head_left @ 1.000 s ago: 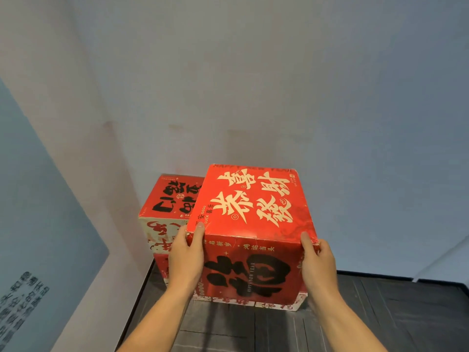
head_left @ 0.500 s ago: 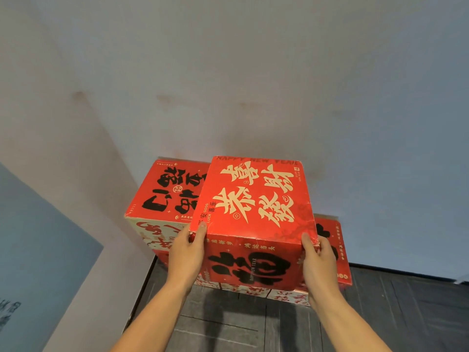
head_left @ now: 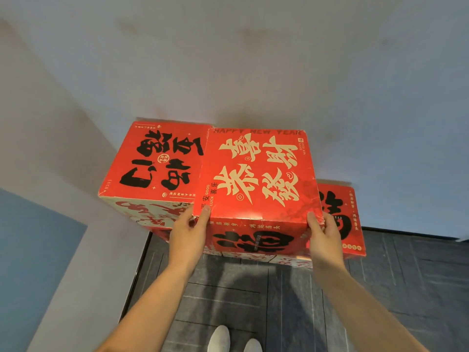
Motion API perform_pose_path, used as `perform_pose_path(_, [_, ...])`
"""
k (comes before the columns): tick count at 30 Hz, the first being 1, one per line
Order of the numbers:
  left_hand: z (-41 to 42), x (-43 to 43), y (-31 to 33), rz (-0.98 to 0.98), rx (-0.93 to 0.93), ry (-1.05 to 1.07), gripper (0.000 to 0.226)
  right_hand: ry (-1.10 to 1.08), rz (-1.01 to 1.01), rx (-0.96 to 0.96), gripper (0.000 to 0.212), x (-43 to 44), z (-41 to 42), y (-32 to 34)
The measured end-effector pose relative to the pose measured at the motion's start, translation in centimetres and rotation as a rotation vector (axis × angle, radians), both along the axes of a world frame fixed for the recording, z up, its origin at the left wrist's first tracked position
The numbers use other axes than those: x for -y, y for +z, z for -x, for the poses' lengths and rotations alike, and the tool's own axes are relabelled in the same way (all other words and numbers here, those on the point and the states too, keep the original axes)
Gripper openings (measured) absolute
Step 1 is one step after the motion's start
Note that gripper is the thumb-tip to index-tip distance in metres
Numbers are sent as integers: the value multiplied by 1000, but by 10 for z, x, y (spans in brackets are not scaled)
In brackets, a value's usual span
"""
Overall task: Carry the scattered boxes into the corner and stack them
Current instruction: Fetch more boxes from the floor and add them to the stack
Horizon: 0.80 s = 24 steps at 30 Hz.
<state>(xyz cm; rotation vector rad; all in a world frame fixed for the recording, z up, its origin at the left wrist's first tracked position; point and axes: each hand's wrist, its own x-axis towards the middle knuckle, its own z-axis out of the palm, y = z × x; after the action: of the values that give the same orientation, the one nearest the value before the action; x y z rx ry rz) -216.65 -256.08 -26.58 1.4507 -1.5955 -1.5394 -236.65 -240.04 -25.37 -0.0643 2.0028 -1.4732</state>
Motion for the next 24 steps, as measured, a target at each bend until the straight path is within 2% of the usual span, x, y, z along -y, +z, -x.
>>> perform_pose_path(2, [0, 1, -10, -2, 6, -6, 66, -13, 36, 12, 17, -1, 0, -12])
perform_pose_path(3, [0, 1, -14, -1, 4, -5, 65, -14, 50, 2, 15, -1, 0, -17])
perform_pose_path(6, [2, 4, -26, -4, 15, 18, 41, -10, 75, -20, 16, -2, 0, -33])
perform_pose_path(10, [8, 6, -39, -6, 9, 86, 34, -1, 72, -14, 19, 0, 6, -52])
perform_pose_path(13, [13, 5, -46, -10, -34, 144, 21, 4, 73, -2, 19, 1, 9, -64])
perform_pose_path(19, [21, 6, -57, -6, -74, 161, 11, -3, 88, 5, 17, 3, 15, -78])
perform_pose_path(24, [26, 5, -67, 5, -83, 176, 15, -16, 124, 29, 18, 5, 22, -80])
